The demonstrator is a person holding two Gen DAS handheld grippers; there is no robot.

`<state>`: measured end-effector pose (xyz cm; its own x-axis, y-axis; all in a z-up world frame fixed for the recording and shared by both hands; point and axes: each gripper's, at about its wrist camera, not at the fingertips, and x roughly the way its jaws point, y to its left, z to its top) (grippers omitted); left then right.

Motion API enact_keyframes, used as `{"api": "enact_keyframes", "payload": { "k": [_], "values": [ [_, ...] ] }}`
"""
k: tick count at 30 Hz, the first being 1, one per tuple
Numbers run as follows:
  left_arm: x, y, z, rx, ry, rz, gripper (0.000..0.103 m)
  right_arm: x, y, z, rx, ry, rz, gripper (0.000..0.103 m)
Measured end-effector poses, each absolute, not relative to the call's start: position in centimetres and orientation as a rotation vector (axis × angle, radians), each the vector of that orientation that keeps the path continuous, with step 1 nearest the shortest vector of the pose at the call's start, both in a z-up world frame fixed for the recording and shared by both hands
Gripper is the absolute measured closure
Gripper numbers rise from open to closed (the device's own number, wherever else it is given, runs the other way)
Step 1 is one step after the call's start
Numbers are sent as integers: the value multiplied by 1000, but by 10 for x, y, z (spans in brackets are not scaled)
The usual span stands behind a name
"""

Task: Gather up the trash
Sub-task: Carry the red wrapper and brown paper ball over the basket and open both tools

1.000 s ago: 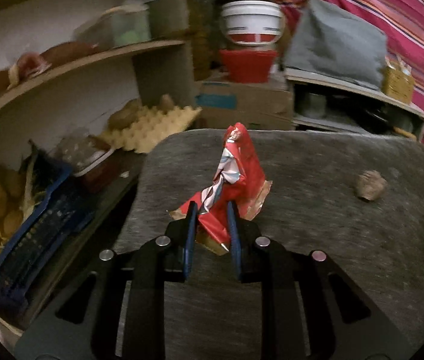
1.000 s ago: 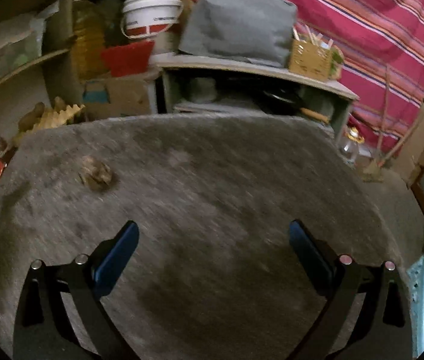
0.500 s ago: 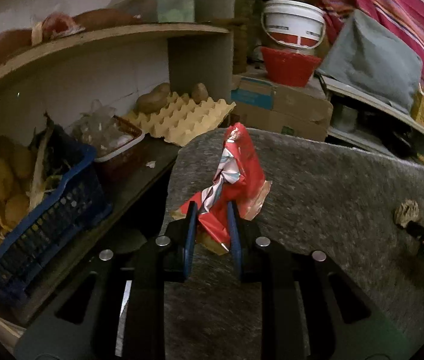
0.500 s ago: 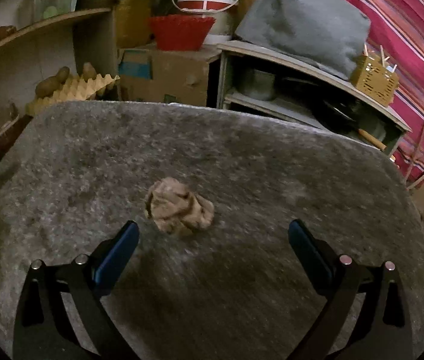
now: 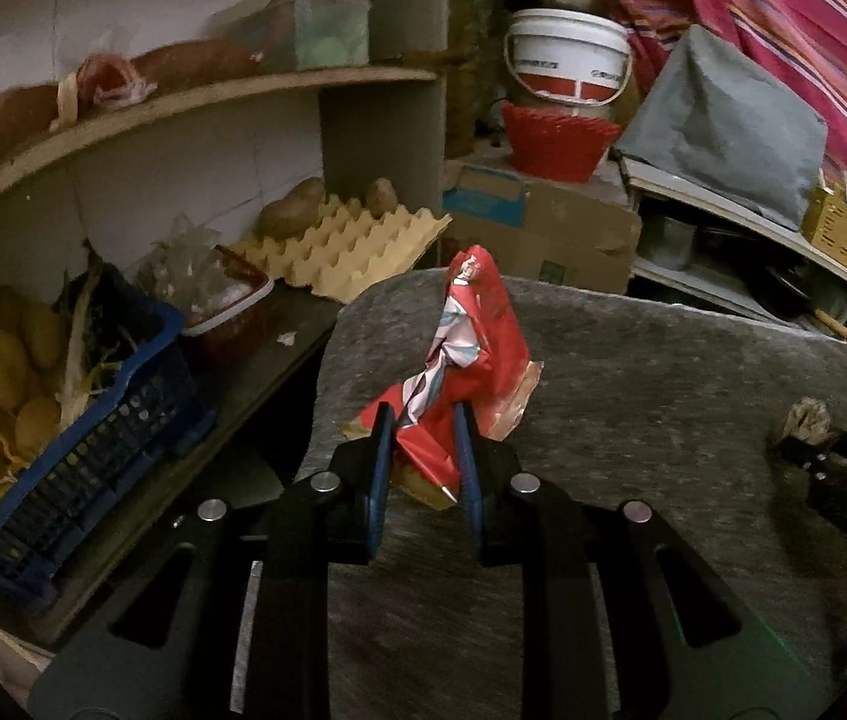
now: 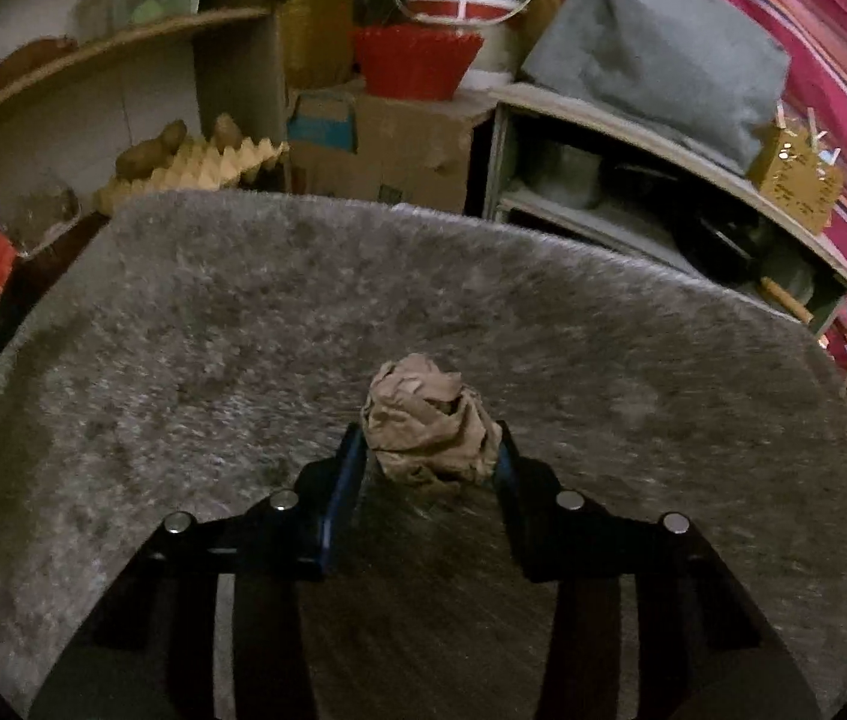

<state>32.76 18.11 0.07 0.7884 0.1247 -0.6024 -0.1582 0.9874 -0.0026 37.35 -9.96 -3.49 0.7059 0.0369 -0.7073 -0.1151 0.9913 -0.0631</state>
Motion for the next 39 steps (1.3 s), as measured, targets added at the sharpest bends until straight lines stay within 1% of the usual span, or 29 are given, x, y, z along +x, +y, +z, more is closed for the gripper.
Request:
{"api": "enact_keyframes", "payload": {
  "k": [5, 12, 17, 26, 33, 39],
  "values": [
    [317, 151, 15, -44, 625, 86, 84, 336, -144, -13, -71, 751, 43, 61],
    [299, 85, 24, 20, 614, 10, 84, 274, -227, 11, -24, 700, -70, 61],
    [290, 36, 25, 10, 635, -68, 84, 227, -290, 16, 18, 684, -154, 61],
    [244, -47, 47, 93, 581, -123, 84, 152, -398, 27, 130, 631, -250, 61],
    [199, -127, 67, 124, 503, -180, 84, 110, -447, 37, 186, 552, -312, 60],
    [166, -205, 53, 161, 487, -261, 83, 79, -482, 39, 188, 522, -358, 60]
  ]
}}
